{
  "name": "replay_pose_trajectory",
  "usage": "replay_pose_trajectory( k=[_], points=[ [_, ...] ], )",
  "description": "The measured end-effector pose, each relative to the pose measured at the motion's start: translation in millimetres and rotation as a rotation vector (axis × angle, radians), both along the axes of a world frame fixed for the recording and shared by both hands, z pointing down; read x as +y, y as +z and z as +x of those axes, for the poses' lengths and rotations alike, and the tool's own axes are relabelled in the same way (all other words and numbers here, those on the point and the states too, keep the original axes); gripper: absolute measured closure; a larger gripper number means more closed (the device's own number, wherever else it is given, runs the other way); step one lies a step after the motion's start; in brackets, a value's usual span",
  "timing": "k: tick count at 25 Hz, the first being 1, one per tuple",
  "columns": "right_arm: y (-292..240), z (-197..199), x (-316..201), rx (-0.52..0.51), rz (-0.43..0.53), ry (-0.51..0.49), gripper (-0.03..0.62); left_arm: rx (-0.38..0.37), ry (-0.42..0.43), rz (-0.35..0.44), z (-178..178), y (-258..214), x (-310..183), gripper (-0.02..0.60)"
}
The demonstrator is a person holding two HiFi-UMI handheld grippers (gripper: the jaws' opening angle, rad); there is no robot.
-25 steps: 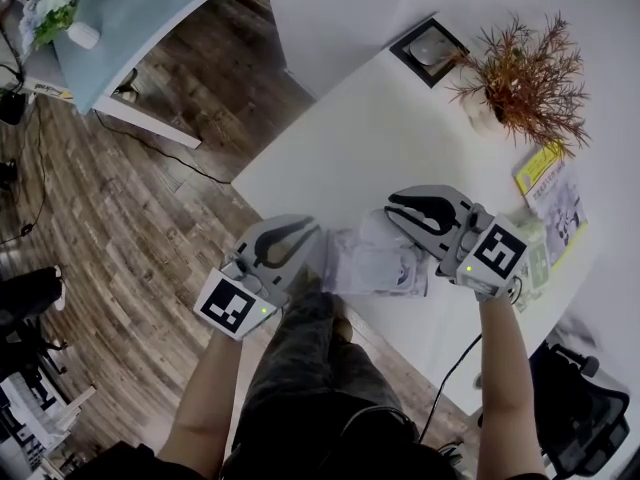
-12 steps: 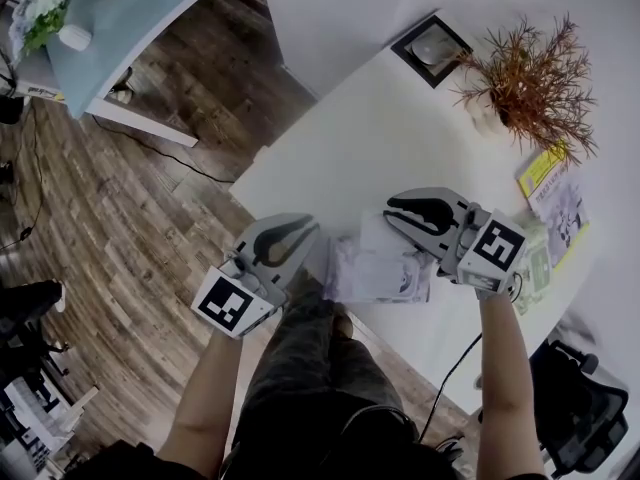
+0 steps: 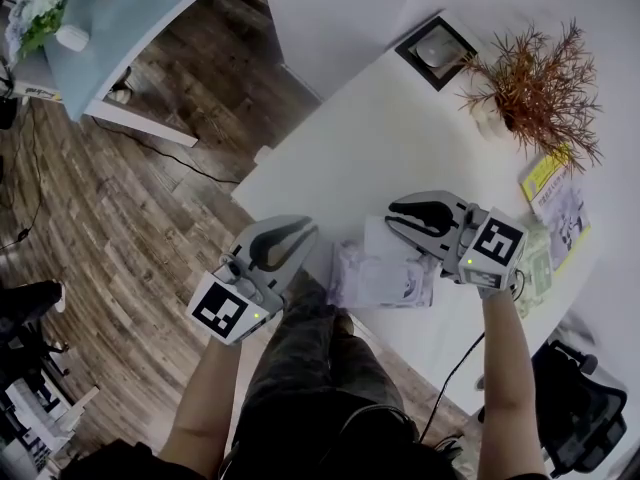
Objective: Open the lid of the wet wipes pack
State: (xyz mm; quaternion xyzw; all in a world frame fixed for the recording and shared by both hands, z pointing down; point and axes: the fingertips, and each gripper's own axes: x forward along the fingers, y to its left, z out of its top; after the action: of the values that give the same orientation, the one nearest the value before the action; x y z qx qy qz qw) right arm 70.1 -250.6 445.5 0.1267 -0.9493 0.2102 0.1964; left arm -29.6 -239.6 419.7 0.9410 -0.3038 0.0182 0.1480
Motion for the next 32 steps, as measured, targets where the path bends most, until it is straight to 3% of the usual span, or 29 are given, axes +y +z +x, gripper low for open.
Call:
replay_pose_trajectory(
  k=[5, 10, 24, 32],
  points=[
    [8.0, 1.6, 1.7, 0.027, -0.028, -0.014, 0.513, 0.006, -0.007, -0.011, -3.9, 0.1, -1.0, 0.531],
    [21.0, -2.0, 12.2, 0.125, -0.008, -0.096, 0.536, 0.024, -0.016, -0.006, -8.5, -8.0, -3.0, 0.531],
    [11.7, -0.9, 7.8, 0.102, 0.021, -0.075, 0.540, 0.030, -0.043, 0.005, -16.2, -13.9, 4.3, 0.529],
    [-2.6, 3.9, -1.2, 0.073, 0.117, -0.013, 0.540, 0.027, -0.033, 0.004, -6.5, -13.9, 16.4, 0.531]
  ],
)
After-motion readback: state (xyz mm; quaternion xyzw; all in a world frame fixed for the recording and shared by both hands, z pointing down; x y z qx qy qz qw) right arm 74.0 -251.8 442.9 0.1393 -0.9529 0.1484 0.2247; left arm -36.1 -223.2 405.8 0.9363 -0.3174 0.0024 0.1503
